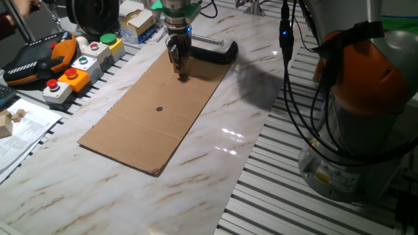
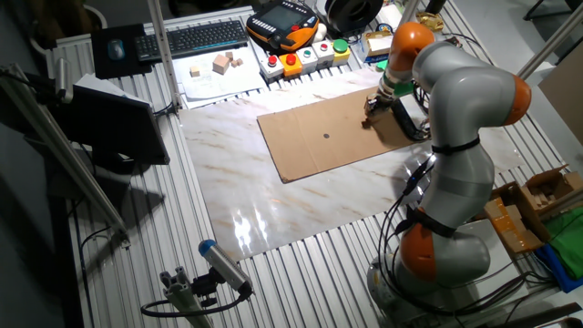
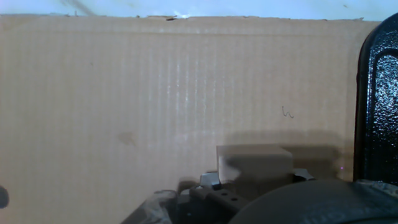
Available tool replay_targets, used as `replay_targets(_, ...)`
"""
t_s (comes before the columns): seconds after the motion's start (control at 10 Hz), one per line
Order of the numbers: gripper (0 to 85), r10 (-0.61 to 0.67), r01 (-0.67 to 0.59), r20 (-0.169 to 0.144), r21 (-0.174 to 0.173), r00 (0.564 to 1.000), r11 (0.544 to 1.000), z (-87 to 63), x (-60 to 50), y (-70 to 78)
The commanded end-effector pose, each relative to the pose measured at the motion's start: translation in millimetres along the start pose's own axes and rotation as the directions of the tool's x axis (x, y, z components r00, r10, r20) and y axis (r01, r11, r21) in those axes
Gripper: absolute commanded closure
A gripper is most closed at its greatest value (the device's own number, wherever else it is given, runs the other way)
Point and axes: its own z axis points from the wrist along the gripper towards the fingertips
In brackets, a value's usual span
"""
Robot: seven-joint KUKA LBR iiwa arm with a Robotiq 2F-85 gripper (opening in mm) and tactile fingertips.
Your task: Hold a small block with the gripper and sweep it from left to right on the table
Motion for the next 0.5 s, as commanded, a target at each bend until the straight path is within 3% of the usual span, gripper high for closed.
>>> replay_targets(0.0, 84.3, 0.0, 0.0, 0.0, 0.001, 1.0, 1.0, -0.2, 0.2, 1.2)
replay_targets(0.4, 84.3, 0.014, -0.014, -0.004, 0.007, 1.0, 1.0, 0.0, 0.3, 6.5)
